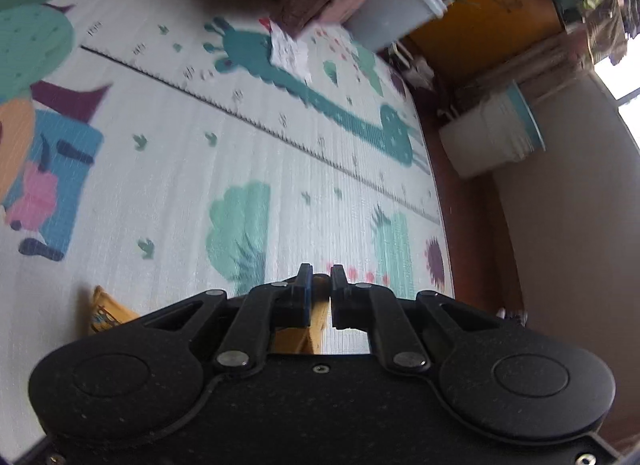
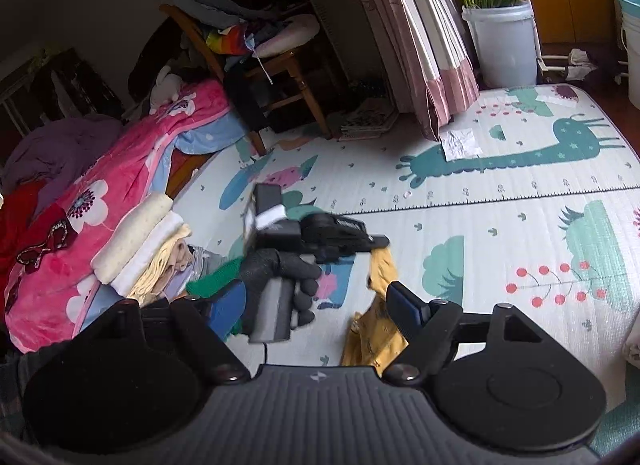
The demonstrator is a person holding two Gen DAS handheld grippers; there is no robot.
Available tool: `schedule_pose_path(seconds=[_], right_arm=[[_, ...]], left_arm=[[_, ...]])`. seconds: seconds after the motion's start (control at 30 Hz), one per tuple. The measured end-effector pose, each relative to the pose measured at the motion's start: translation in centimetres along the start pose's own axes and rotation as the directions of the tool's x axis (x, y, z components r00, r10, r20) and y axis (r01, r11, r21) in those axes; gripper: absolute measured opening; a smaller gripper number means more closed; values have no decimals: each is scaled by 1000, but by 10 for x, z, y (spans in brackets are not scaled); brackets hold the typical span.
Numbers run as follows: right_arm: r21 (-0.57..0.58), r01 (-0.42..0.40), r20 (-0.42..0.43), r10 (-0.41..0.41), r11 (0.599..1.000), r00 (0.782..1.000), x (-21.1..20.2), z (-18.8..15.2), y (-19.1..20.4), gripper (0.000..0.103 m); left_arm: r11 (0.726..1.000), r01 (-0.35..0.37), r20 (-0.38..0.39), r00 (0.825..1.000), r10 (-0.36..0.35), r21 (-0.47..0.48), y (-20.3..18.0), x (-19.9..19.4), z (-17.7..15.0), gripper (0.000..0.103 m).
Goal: Fold clothes
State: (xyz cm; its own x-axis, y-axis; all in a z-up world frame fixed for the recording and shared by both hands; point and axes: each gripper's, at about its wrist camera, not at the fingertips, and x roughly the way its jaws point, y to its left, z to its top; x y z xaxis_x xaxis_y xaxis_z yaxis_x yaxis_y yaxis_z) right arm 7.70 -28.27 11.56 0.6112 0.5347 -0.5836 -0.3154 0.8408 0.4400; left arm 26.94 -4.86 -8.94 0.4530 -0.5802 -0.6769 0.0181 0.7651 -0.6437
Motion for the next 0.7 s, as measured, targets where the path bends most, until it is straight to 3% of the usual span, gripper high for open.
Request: schedule_pose_path(seconds=[0.23, 0.4, 0.57, 0.7], right_arm=[[4, -26, 53, 26, 1000, 998, -6, 12, 3, 78], [-6, -33, 80, 34, 999, 996, -14, 18, 4, 78], [-2, -42, 109, 42, 999, 993, -21, 24, 3, 79], [-19, -61, 133, 63, 998, 989, -26, 28, 9, 80]], left_arm=[[996, 21, -94, 996, -13, 82, -27, 23, -30, 6], [995, 16, -61, 998, -10, 101, -31, 12, -41, 6], [998, -4, 66, 998, 8, -65, 16, -25, -57, 6], [974, -53, 131, 988, 83, -219, 64, -53, -90, 6]])
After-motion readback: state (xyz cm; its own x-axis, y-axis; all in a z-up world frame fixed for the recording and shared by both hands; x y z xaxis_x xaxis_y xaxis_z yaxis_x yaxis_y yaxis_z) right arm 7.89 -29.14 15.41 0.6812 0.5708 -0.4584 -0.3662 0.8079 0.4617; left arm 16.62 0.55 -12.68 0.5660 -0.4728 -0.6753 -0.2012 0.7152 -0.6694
